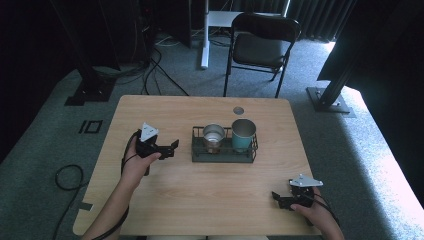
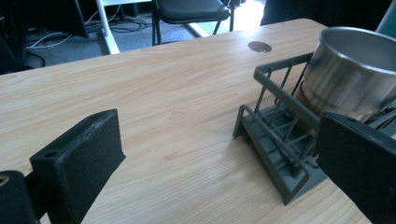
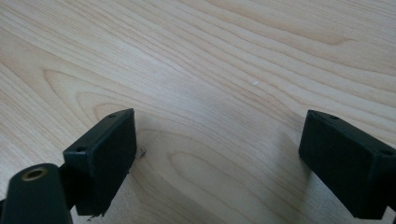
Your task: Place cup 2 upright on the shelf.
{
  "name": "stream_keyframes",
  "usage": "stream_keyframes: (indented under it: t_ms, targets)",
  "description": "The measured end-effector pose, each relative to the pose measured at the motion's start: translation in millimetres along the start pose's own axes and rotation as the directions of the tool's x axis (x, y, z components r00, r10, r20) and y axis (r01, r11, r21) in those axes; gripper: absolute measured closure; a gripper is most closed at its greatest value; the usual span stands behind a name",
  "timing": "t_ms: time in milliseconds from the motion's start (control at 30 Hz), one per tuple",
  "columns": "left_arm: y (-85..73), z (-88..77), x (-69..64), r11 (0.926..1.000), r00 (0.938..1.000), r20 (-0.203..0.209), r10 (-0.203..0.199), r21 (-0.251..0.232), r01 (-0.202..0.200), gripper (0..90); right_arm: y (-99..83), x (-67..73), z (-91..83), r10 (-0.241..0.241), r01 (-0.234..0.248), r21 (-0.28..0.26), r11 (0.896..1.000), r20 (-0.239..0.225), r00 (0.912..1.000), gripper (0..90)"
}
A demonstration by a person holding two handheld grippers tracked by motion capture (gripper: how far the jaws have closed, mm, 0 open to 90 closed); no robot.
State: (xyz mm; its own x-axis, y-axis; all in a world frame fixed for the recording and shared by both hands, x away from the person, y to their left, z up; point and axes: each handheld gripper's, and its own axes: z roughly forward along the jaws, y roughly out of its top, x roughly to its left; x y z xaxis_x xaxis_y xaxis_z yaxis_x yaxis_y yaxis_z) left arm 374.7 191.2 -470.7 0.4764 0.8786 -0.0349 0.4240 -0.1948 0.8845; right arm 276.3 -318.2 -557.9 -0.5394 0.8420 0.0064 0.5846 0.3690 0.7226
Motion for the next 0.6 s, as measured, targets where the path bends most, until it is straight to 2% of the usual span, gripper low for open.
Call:
stream_keyframes:
  t_ms: [267, 600]
  targets:
    - [-17.3, -11.0, 12.3, 0.9997, 0.9994, -0.024, -0.023, 0.012, 0.023, 2.5, 0.0, 0.0, 0.0, 0.000, 0.000, 0.000, 1.000, 0.000, 1.0000, 10.8]
    - [-42.1, -25.2, 27.2, 0.9966, 0.9961, -0.050, -0.072, 0.035, 0.074, 2.5, 0.0, 0.0, 0.0, 0.000, 0.000, 0.000, 1.000, 0.000, 1.0000, 10.8]
